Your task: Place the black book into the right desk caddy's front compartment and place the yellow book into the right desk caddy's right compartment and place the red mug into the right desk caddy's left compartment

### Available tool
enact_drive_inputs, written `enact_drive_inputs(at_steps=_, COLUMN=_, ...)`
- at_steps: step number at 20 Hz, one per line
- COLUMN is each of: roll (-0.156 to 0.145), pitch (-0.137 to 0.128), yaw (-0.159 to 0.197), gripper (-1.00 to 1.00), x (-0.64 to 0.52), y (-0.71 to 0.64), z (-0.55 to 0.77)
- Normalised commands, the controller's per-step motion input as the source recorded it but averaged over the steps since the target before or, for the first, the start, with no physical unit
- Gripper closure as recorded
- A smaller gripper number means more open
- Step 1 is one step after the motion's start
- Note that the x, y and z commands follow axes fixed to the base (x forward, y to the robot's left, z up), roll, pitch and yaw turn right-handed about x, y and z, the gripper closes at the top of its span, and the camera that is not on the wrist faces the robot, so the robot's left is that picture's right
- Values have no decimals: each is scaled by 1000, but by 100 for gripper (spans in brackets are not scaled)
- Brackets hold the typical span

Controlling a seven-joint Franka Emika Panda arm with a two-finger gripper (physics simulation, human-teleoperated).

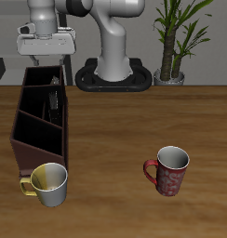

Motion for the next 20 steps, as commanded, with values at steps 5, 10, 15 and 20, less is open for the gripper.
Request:
enact_drive_inputs(at_steps=5, roll=-62, pitch=-40, yaw=15, gripper=-100, x=287, y=424, z=114)
enact_drive_inputs(at_steps=10, roll=-46, pitch=-4, yaw=-16, gripper=-100, x=427, y=351, z=98)
enact_drive_inputs(at_steps=15, roll=9, pitch=-20, yaw=-33, gripper=-100, x=431, y=435, z=209)
enact_drive_inputs(at_steps=20, roll=-16, pitch=2, yaw=-21, gripper=-100, x=489, y=362, z=119)
